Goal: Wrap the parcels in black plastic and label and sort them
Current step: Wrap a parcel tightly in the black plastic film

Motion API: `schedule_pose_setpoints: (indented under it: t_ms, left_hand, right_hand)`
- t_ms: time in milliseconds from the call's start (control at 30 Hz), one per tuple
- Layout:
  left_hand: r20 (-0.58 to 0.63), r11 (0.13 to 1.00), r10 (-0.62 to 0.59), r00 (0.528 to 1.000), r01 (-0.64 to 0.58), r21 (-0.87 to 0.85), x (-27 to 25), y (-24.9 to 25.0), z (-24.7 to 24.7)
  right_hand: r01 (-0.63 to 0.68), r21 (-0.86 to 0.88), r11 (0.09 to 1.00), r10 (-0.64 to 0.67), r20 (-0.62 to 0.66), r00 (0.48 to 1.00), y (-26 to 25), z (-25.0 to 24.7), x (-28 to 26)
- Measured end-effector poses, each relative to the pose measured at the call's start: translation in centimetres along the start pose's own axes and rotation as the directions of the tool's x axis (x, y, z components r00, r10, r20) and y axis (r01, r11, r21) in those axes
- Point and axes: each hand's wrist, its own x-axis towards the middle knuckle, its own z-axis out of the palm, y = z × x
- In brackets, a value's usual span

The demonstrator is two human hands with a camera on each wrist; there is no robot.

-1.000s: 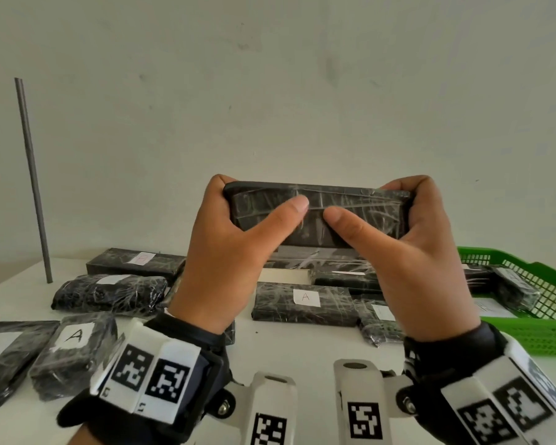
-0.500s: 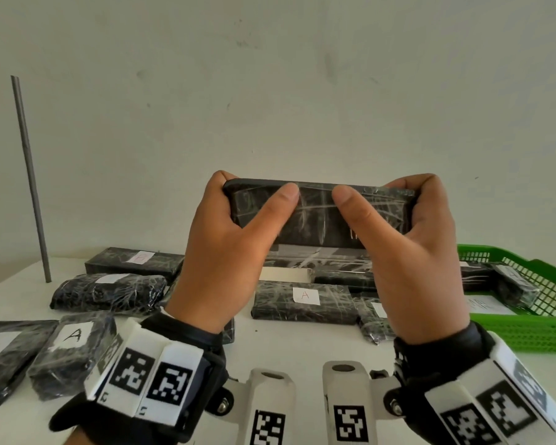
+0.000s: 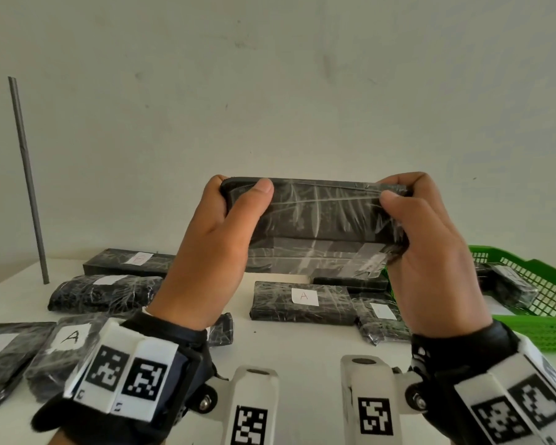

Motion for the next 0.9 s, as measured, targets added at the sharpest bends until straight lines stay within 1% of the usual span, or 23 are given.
schedule_pose_setpoints:
  t_ms: [67, 167, 233, 300, 400, 467, 567, 633, 700, 800, 900]
  left_hand:
    - [-0.017, 1.000, -0.015, 1.000, 0.015, 0.015, 0.1, -0.1, -0.1]
    - [-0.013, 0.996, -0.061, 0.998, 0.060, -0.060, 0.3, -0.3, -0.3]
    - [-0.009, 0.998, -0.039, 0.999, 0.039, -0.042, 0.4, -0.2, -0.5]
    - [-0.004, 0.998, -0.033, 0.999, 0.033, -0.052, 0.5, -0.2, -0.6]
    - [0.001, 0.997, -0.034, 0.999, 0.034, -0.062, 0.3, 0.0, -0.5]
    - [0.006, 0.999, -0.021, 1.000, 0.021, -0.025, 0.2, 0.0, -0.5]
    - [-0.012, 1.000, -0.009, 1.000, 0.009, 0.029, 0.0, 0.3, -0.3]
    - [-0.022, 0.999, -0.005, 1.000, 0.006, 0.050, 0.0, 0.4, -0.2]
    - [-0.027, 0.998, -0.003, 1.000, 0.004, 0.060, 0.0, 0.4, 0.0]
    - [-0.034, 0.998, 0.001, 0.999, 0.001, 0.058, -0.3, 0.5, 0.3]
    - [-0.042, 0.999, 0.023, 0.999, -0.021, 0.046, -0.5, 0.8, 1.0]
  right_hand:
    - [-0.050, 0.127, 0.991, 0.049, 0.015, 0.999, -0.2, -0.1, -0.1]
    - [-0.075, 0.156, 0.985, 0.073, 0.021, 0.997, -0.5, 0.0, 0.0]
    - [-0.144, 0.268, 0.953, 0.142, 0.025, 0.990, -1.1, 0.0, 0.0]
    - [-0.174, 0.319, 0.932, 0.168, 0.047, 0.985, -1.3, 0.2, 0.0]
    - [-0.170, 0.286, 0.943, 0.152, 0.085, 0.985, -1.3, 0.4, -0.2]
    - [-0.157, 0.231, 0.960, 0.142, 0.083, 0.986, -1.2, 0.5, -0.2]
    - [-0.142, 0.211, 0.967, 0.131, 0.066, 0.989, -1.2, 0.6, -0.2]
    - [-0.152, 0.165, 0.975, 0.143, 0.061, 0.988, -1.4, 0.8, -0.1]
    - [-0.183, 0.157, 0.970, 0.176, 0.060, 0.983, -1.5, 0.9, -0.1]
    - [-0.223, 0.178, 0.959, 0.222, 0.024, 0.975, -1.2, 1.2, -0.1]
    - [-0.213, 0.139, 0.967, 0.218, -0.023, 0.976, -1.0, 1.1, -0.1]
